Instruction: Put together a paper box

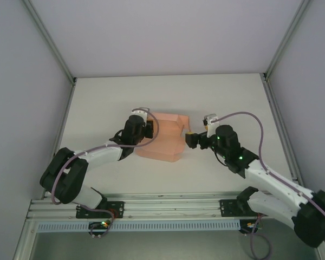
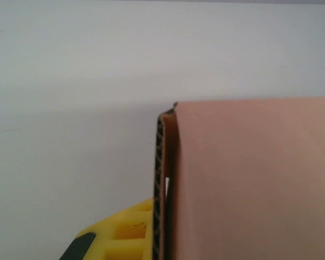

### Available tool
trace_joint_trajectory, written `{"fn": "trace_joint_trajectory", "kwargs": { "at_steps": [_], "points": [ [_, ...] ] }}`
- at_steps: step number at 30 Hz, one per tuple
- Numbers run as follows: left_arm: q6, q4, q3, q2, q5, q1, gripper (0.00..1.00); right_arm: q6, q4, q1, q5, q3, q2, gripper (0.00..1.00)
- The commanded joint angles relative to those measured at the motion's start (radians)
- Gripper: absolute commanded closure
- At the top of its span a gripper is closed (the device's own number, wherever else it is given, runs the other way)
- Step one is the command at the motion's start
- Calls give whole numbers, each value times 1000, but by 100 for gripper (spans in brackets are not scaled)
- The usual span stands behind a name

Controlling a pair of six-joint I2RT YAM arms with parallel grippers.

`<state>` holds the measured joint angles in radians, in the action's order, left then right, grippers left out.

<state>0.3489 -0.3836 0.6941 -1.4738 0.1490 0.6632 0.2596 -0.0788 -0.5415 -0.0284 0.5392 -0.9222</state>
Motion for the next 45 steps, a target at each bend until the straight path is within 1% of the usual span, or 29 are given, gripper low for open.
{"fn": "trace_joint_trajectory", "kwargs": {
  "at_steps": [1, 3, 5, 8, 10, 15, 20, 23, 26, 30, 31, 32, 34, 38, 40, 45],
  "points": [
    [24, 3, -13, 42, -19, -11, 100, -16, 99, 32, -1, -13, 100, 0],
    [23, -1, -23, 50, -22, -14, 100, -3, 145, 80, -14, -9, 129, 0],
    [20, 1, -23, 57, -31, -16, 100, 9, 183, 138, 1, 0, 129, 0],
    [20, 2, -23, 61, -40, -18, 100, 16, 200, 203, 55, 19, 75, 1],
    [21, -2, -23, 61, -49, -18, 100, 14, 184, 220, 88, 37, 16, 0],
    [27, -5, -18, 61, -64, -17, 100, 14, 114, 221, 166, 102, -154, 0],
    [30, -9, -15, 56, -81, -16, 100, 7, 63, 198, 233, 180, -304, 0],
    [30, -8, -9, 52, -84, -17, 100, -21, 55, 149, 246, 218, -360, 0],
    [32, -6, -4, 46, -91, -16, 100, -28, 9, 116, 304, 229, -393, 0],
    [30, -15, 0, 39, -111, -17, 100, -17, -61, 98, 345, 241, -450, 9],
    [30, -15, 1, 37, -115, -16, 100, -16, -68, 95, 349, 249, -465, 14],
    [30, -15, 1, 38, -118, -15, 100, -16, -73, 88, 348, 259, -480, 18],
    [32, -15, 0, 41, -121, -15, 100, -21, -70, 75, 332, 283, -523, 22],
    [29, -6, -2, 50, -116, -12, 100, -25, -74, 50, 251, 315, -561, 31],
    [32, 4, -2, 51, -96, -12, 100, -29, -75, 36, 217, 316, -555, 30],
    [35, 43, 7, 54, -53, -13, 100, -76, -6, 18, 183, 294, -487, 22]
  ]
}}
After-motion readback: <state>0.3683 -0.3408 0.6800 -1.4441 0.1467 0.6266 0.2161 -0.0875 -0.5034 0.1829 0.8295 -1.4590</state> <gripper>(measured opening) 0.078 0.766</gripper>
